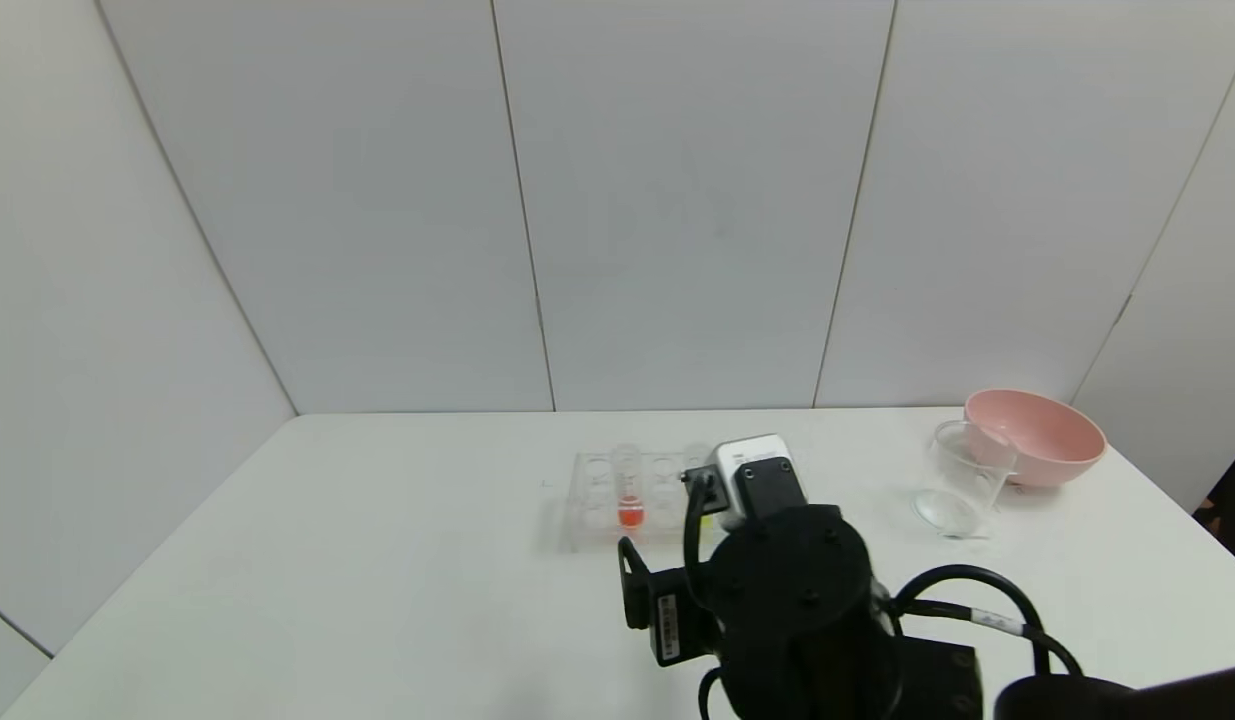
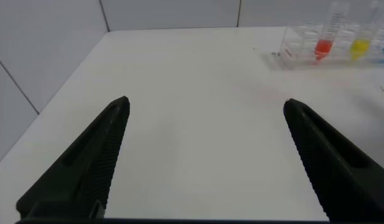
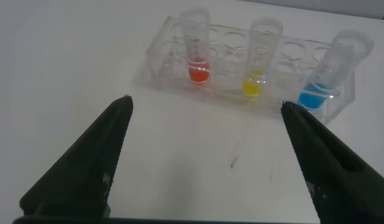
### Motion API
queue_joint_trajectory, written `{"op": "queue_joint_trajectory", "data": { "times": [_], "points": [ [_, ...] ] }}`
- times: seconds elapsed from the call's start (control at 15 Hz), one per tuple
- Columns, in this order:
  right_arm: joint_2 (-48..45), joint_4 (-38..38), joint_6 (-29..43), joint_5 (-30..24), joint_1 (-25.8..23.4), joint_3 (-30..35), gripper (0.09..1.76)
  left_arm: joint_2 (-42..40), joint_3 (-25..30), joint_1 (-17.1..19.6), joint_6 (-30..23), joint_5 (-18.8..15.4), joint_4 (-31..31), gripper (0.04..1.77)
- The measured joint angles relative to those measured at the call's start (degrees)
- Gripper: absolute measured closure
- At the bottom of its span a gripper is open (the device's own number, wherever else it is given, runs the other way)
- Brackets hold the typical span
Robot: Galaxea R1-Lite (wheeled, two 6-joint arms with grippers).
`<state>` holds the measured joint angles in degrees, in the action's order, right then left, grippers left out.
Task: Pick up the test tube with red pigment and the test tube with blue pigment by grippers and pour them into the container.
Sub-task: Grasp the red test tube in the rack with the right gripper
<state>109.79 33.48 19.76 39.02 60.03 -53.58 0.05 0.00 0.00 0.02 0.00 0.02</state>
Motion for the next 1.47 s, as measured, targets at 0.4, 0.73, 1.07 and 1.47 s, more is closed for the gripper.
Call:
{"op": "queue_joint_trajectory", "data": {
  "times": [0.4, 0.73, 1.07, 1.47],
  "points": [
    [8.0, -9.9, 0.1, 1.4, 0.7, -14.1, 0.14, 0.0, 0.0, 0.0, 0.0, 0.0, 0.0, 0.05],
    [14.4, -10.7, 0.0, 1.6, -0.9, -22.1, 0.14, 0.0, 0.0, 0.0, 0.0, 0.0, 0.0, 0.05],
    [19.5, -10.6, -0.1, 1.6, -4.1, -27.8, 0.14, 0.0, 0.0, 0.0, 0.0, 0.0, 0.0, 0.05],
    [24.6, -10.5, -1.8, 1.2, -7.4, -34.4, 0.14, 0.0, 0.0, 0.0, 0.0, 0.0, 0.0, 0.05]
  ]
}}
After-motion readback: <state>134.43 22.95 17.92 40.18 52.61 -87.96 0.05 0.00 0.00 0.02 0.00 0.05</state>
